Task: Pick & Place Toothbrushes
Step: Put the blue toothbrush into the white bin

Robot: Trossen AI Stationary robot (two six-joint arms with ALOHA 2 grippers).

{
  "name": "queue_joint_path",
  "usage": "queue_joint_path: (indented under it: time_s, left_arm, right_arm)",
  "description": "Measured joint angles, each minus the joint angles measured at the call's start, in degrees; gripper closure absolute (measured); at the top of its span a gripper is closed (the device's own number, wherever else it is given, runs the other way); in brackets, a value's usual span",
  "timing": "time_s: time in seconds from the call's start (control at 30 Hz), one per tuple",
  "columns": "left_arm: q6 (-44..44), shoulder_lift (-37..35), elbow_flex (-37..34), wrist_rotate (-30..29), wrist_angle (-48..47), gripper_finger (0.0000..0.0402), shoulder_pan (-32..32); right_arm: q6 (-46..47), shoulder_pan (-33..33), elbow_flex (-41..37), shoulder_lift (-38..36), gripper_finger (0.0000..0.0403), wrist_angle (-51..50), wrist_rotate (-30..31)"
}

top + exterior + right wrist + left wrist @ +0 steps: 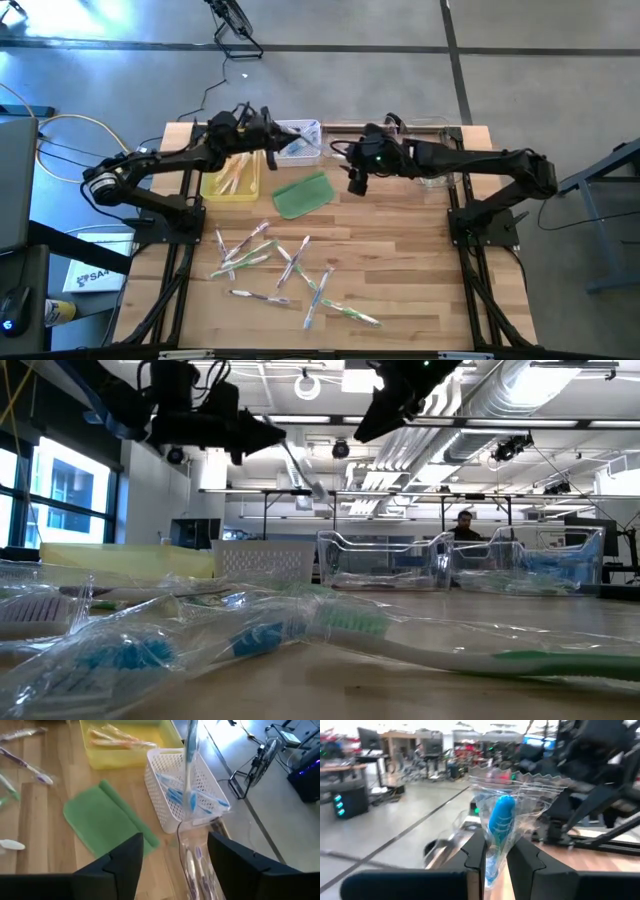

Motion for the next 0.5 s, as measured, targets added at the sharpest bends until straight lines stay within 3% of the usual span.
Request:
queue_joint_path:
  time_s: [0.5]
  left_arm:
    - [1.6, 0.3, 0.0, -3.8, -13.8, 0.0355, 10.3]
  right_arm:
    - [4.2, 0.0, 0.0, -0.9, 0.0225, -2.4, -3.4]
